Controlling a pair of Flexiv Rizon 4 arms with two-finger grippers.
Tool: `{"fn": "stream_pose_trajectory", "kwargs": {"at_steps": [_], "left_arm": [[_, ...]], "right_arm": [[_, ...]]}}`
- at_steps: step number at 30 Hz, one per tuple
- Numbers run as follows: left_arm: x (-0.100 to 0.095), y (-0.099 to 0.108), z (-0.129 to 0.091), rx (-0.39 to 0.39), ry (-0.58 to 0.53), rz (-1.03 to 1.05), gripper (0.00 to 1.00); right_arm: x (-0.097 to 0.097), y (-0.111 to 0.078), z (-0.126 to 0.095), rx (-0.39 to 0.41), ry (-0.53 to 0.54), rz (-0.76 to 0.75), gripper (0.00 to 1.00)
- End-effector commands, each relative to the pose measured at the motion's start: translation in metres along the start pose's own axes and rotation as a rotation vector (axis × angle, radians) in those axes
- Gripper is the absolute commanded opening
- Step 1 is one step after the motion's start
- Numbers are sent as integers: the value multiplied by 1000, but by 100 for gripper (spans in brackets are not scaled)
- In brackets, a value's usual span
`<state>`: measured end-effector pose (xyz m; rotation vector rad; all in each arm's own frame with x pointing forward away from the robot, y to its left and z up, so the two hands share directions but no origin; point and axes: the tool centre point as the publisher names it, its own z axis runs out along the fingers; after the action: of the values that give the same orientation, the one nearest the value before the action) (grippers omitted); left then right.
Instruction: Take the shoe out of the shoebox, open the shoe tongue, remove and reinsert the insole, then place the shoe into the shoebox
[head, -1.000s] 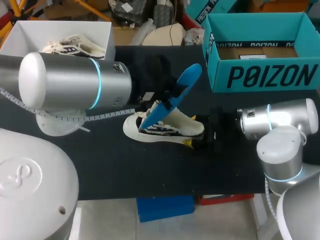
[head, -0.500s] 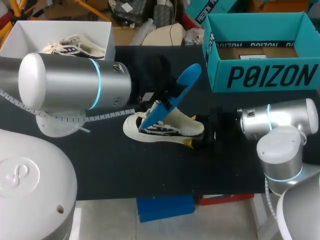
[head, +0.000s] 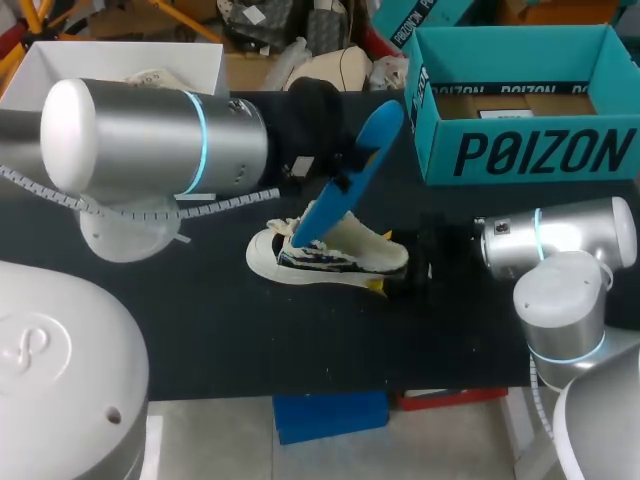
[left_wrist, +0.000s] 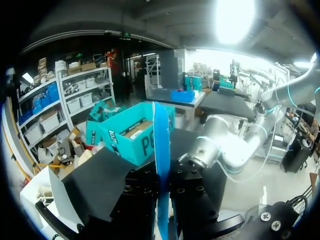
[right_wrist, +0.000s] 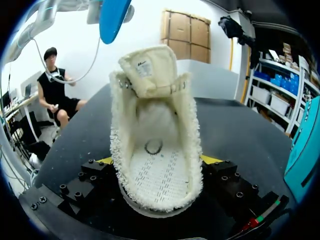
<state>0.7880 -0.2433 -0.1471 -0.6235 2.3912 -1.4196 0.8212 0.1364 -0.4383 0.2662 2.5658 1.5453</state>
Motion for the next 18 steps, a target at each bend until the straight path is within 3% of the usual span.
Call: {"fn": "stream_pose_trajectory", "kwargs": {"at_steps": [1,14,18], "left_arm": [[-10,-5,-3,7,642,-26,0],[-43,-22,2,44,616,-114,0],[-54,-28,1,96,657,-170,0]], "right_arm": [[1,-1,2,3,0,2,0],[1,-1,2,3,0,2,0],[1,-1,2,3,0,2,0]]}}
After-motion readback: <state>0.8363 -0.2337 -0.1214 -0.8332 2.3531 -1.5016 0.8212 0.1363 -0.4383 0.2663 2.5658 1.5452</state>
